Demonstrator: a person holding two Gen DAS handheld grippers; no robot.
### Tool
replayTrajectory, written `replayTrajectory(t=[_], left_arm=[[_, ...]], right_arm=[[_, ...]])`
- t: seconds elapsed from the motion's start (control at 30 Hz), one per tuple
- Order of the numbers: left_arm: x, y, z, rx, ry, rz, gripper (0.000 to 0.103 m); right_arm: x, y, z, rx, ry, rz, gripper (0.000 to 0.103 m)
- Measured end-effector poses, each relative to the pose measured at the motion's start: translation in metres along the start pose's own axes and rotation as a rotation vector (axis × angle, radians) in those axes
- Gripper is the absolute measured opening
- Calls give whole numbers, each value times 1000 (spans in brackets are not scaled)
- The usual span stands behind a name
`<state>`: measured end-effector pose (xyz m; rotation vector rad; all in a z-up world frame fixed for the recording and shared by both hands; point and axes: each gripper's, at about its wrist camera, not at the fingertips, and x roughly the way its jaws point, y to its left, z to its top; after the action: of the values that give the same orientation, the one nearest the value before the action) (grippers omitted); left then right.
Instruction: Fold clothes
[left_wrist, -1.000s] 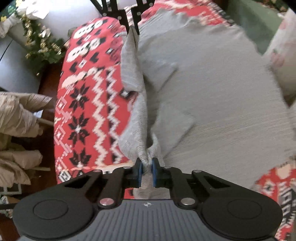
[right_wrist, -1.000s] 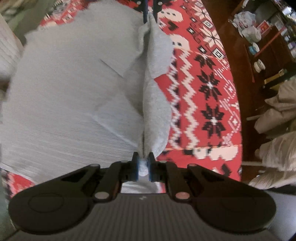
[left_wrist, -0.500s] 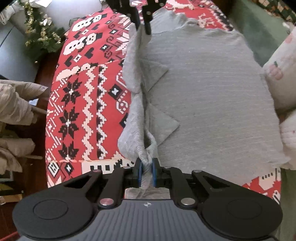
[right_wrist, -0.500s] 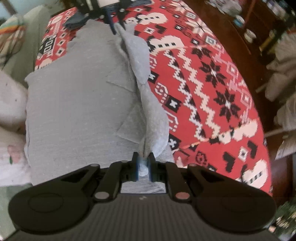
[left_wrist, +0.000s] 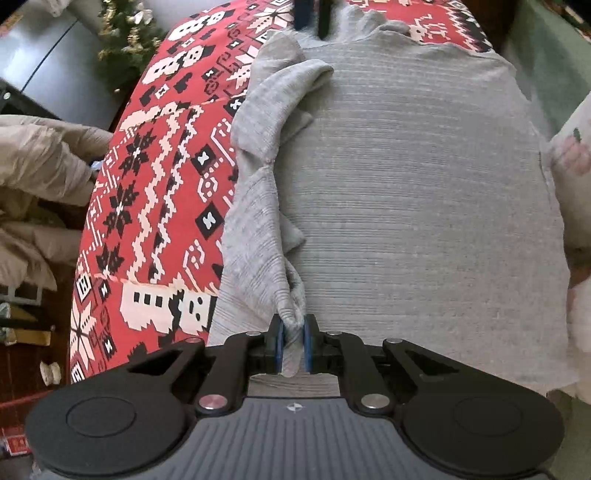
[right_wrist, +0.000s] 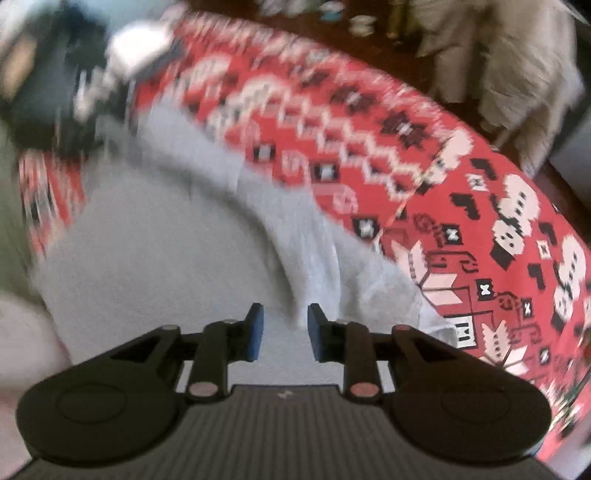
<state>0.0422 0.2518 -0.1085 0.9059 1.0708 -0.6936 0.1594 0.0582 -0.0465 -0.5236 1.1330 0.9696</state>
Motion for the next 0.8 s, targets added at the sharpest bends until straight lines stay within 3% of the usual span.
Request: replayTrajectory(t=[0.1,0.2,0.33,0.43,0.57,0.67,0.8], left_arm=[[3,-7,2,-13,5,36,10],[4,-7,3,-39,10,59,10],[2,-6,2,-61,5,73,10],[-3,-3,1,-77,-17,71,10],[-8,-1,-1,-70,-36,83,9],[-11,3,0,-61,-46,96,9],[-13,6,1,-50,-52,111,9]], right_arm=[[1,1,26,194,-96,36,29],[31,3,55,378,-156,129,29],[79,16,84,409,-143,218,28],[105,34,93,327,-90,301,24],[117,45,83,224,-55,190,20],[118,29,76,276,-63,130,5],[101,34,85,279,-122,143,16]])
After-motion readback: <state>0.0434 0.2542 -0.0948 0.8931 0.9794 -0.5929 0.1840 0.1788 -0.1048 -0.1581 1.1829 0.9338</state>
